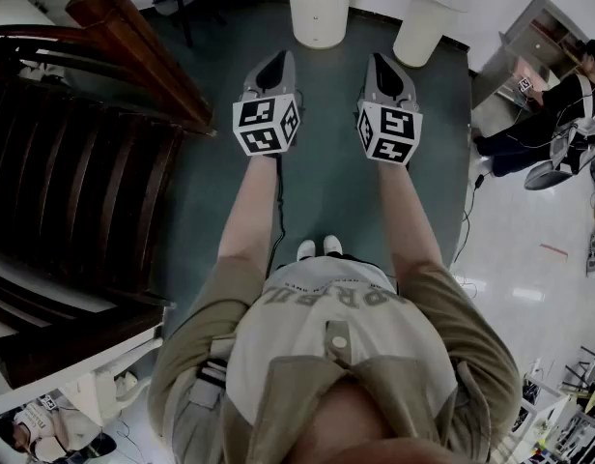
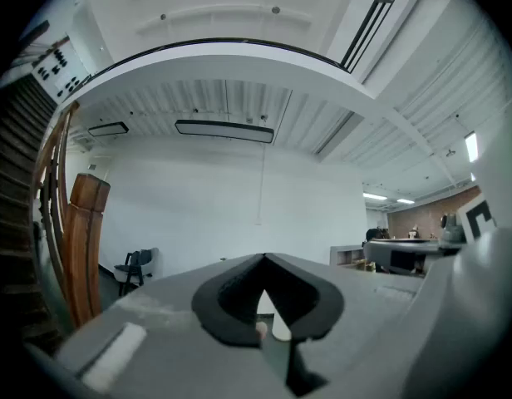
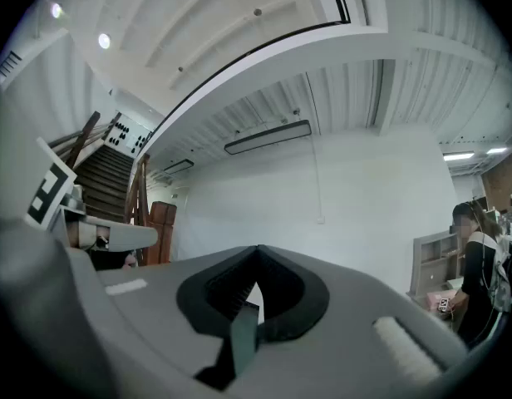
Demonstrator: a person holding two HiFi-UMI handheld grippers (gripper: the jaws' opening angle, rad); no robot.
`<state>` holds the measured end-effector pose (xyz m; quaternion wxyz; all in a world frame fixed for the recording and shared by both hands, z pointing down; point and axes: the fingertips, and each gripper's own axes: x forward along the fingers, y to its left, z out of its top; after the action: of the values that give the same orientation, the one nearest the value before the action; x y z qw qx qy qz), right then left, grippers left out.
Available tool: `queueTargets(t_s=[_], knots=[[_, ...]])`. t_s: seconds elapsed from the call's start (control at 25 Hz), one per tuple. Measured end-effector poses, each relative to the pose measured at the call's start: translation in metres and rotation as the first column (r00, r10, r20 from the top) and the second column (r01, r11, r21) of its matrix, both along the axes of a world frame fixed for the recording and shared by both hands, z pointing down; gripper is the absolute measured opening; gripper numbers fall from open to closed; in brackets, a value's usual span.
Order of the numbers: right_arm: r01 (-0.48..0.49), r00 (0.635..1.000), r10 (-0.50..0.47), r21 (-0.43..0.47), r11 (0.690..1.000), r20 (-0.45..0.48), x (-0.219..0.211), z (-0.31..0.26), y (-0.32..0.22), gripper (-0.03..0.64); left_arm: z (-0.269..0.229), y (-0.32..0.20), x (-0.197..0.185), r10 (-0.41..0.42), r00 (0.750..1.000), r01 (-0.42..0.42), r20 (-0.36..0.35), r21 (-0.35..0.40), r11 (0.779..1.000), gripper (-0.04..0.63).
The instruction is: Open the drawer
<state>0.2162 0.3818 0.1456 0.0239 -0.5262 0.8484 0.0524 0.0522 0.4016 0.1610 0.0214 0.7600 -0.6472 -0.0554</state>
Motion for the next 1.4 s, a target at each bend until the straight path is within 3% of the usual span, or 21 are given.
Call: queueTargets(t_s=[0.72,1.08,1.12,1.2,1.28,1.4], knots=[[-0.018,1.0,0.018,0.008,1.0,-0.019,0.005,0.007,0.001,-0.002,0.009,-0.002,0.003,-0.006,1.0,0.005,-0.016,-0.018,1.0,0.006],[0.015,0.996,-0.015,0.005,1.0,0.093,0.04,-0.002,-0.021,0.003,0.009,-0.022,0.031,-0.032,0.999,0.032,-0.003,-0.035,0.999,0.006],[0.026,0.995,-0.026,0.006,1.0,0.097,0.042,-0.004,-0.025,0.013,0.006,-0.025,0.031,-0.043,0.999,0.043,0.004,-0.03,0.999,0.006],[0.065,0.993,-0.066,0.006,0.998,0.102,0.042,-0.008,-0.029,0.14,-0.001,-0.029,0.032,-0.065,0.998,0.065,0.022,-0.016,0.998,0.006],[0.09,0.991,-0.091,0.012,0.996,0.103,0.044,-0.012,-0.034,0.182,-0.008,-0.032,0.033,-0.074,0.997,0.074,0.028,0.001,0.997,0.102],[0.093,0.99,-0.094,0.019,0.996,0.104,0.049,-0.015,-0.041,0.213,-0.014,-0.035,0.03,-0.08,0.997,0.079,0.025,0.014,0.997,0.182]])
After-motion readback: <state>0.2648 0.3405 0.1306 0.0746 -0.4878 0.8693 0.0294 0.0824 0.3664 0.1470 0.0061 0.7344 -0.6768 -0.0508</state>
